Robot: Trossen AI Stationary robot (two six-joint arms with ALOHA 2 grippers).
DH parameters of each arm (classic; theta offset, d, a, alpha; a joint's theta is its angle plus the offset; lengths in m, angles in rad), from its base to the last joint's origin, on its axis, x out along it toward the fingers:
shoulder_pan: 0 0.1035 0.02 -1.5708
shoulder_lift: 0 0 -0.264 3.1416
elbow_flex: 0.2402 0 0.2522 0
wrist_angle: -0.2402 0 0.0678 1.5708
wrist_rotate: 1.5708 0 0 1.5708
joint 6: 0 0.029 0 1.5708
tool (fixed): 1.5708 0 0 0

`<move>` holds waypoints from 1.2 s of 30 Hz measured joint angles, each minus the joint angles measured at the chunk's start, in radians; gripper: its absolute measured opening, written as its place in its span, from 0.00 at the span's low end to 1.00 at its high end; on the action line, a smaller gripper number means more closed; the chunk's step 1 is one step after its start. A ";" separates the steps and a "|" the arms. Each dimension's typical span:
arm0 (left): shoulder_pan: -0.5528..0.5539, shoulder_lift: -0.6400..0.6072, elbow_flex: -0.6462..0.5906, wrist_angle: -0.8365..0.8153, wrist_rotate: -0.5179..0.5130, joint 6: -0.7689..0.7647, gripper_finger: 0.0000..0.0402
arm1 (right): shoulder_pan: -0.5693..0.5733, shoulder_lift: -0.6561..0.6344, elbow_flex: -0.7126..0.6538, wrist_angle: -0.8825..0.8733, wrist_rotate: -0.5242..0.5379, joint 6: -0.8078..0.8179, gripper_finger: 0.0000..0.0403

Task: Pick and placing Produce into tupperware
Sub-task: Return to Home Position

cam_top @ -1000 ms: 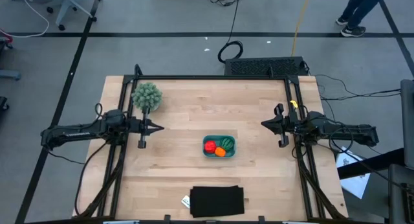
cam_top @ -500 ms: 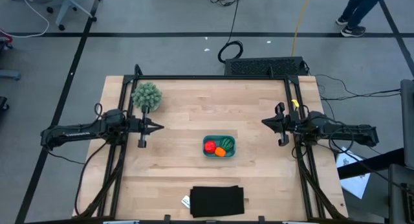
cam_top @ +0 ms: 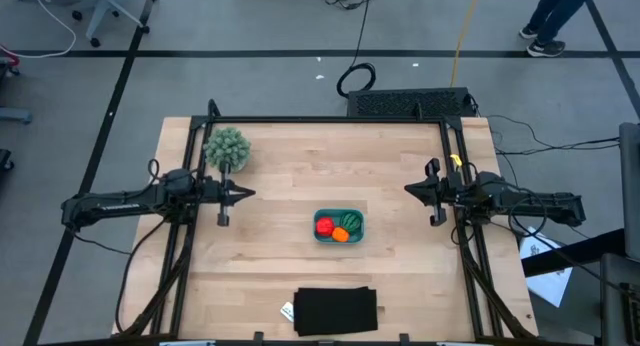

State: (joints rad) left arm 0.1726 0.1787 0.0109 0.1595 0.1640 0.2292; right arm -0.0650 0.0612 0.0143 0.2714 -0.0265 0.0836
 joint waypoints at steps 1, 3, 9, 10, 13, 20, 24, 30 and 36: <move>0.000 0.000 0.000 0.000 -0.009 0.000 0.04 | 0.000 0.000 0.000 0.000 0.000 -0.002 0.00; 0.000 0.000 0.000 -0.001 -0.023 -0.001 0.05 | 0.000 0.000 0.000 0.000 0.000 0.003 0.00; 0.000 0.000 0.000 -0.001 -0.035 -0.022 0.05 | 0.000 0.000 0.000 0.000 0.000 0.005 0.00; 0.000 0.000 0.000 -0.001 -0.035 -0.023 0.05 | 0.000 0.000 0.000 0.000 0.000 0.005 0.00; 0.000 0.000 0.000 -0.001 -0.035 -0.025 0.05 | 0.000 0.000 0.000 0.000 0.000 0.006 0.00; 0.000 0.000 0.000 0.000 -0.035 -0.025 0.05 | 0.000 0.000 0.000 0.000 -0.001 0.006 0.00; 0.000 0.000 0.000 0.000 -0.035 -0.025 0.05 | 0.000 0.000 0.000 0.000 -0.001 0.006 0.00; 0.000 0.000 0.000 0.001 -0.035 -0.025 0.05 | 0.000 0.000 0.000 0.000 -0.001 0.006 0.00; 0.000 0.000 0.000 0.001 -0.035 -0.025 0.05 | 0.000 0.000 0.000 0.000 -0.001 0.006 0.00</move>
State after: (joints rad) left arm 0.1726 0.1787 0.0109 0.1602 0.1291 0.2043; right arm -0.0650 0.0612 0.0147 0.2714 -0.0273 0.0891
